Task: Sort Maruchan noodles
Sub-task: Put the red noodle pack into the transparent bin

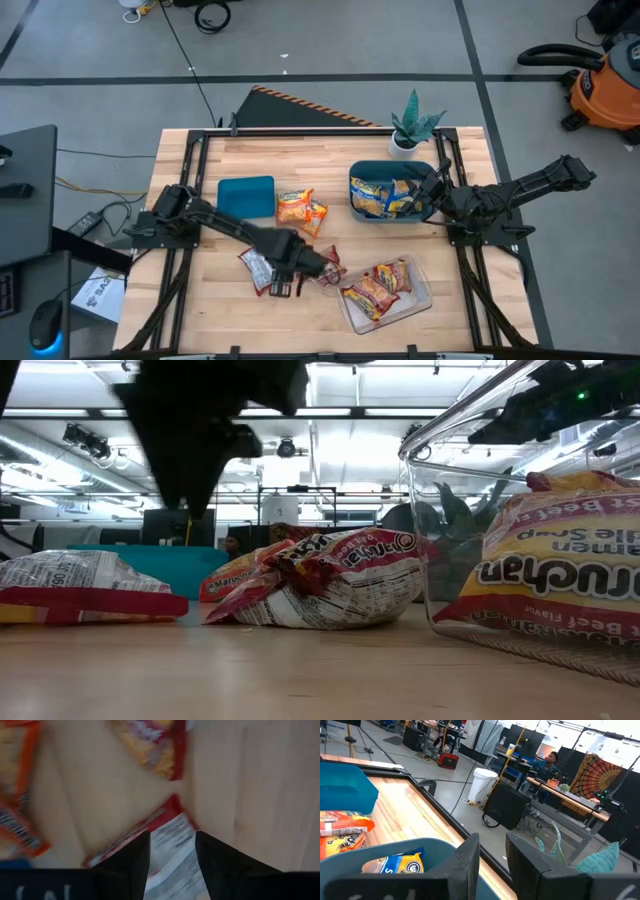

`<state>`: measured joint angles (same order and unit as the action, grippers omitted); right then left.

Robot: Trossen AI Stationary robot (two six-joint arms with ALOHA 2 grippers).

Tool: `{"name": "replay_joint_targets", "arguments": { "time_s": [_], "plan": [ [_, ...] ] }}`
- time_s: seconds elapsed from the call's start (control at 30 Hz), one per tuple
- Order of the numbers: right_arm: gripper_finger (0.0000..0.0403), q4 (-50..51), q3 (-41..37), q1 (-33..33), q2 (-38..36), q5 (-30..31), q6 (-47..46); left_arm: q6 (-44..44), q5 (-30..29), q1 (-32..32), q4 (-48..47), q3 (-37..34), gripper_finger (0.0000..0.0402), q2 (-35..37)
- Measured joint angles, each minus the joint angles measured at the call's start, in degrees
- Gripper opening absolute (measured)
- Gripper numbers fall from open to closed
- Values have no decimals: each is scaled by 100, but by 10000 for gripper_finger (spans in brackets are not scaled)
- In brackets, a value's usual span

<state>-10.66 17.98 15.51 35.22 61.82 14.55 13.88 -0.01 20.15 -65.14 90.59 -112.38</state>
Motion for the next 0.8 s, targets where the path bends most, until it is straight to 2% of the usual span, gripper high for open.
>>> {"name": "replay_joint_targets", "arguments": {
  "time_s": [0.2,0.4,0.67,0.8],
  "plan": [
    [101,-43,0,0,1,0,2,91,-340,283,1097,-706,164,-9],
    [101,-116,0,0,0,-1,17,52,-695,402,1620,-1138,164,-4],
    [101,-111,0,0,2,-2,20,4,-726,460,2294,-1584,162,-4],
    [101,-111,0,2,2,-2,20,-16,-494,460,2348,-1698,131,-4]
  ]
}}
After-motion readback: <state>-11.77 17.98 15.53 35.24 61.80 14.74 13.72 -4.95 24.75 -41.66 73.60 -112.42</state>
